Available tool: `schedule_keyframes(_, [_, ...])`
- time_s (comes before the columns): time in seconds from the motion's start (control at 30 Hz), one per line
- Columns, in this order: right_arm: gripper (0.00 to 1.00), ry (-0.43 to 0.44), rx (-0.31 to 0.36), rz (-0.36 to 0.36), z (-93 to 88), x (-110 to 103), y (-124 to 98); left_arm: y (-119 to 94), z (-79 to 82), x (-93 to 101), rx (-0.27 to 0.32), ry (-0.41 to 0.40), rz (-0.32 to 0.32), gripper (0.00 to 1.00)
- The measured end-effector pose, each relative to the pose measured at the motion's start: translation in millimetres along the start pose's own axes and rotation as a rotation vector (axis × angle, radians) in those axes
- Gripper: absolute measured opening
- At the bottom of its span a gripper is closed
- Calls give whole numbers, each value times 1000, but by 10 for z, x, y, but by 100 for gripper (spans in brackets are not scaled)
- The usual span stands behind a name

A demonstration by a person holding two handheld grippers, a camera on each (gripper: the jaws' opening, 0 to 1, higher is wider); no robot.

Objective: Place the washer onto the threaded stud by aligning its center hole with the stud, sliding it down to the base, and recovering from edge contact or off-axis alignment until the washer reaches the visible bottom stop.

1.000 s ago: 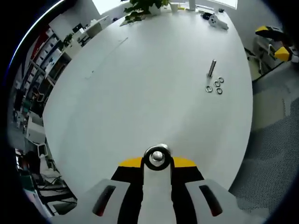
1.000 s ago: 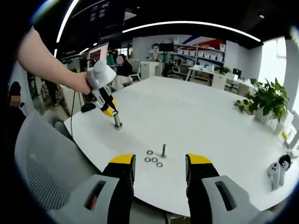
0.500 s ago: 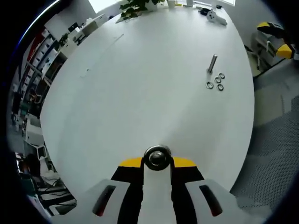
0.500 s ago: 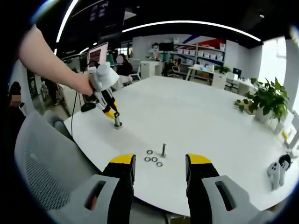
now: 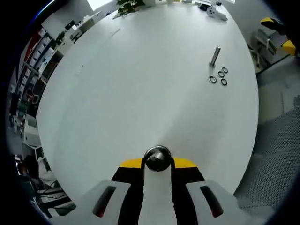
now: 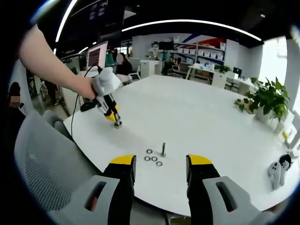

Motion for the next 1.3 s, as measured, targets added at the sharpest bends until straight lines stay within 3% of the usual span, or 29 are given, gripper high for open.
schedule_keyframes(0.43, [45, 2, -13, -13, -13, 14, 9, 202, 25, 15, -24, 5, -28, 19])
schedule_keyframes(0.9, [45, 0, -19, -19, -15, 15, 12, 217, 23, 104, -22, -11, -57, 21])
schedule_keyframes(1.07, [45, 4, -16, -24, -14, 22, 6, 212, 15, 52, 1, -16, -51, 21])
schedule_keyframes(1.2, [45, 4, -16, -24, -14, 22, 5, 147, -39, 68, 16, -36, -39, 29])
schedule_keyframes(1.3, [45, 4, -12, -25, -13, 22, 1, 95, -74, 54, 28, -51, -26, 29])
Point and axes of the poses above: the point that each gripper's makers call its tool centre point, and the gripper's own axes: y roughly forward along the fingers, x roughly to its right, z roughly out of its top, the point moved 9 cm from there along -y, roughly backward along the fingers, and after that the axes turned 12 degrees about -x, right-handed, at the moved point
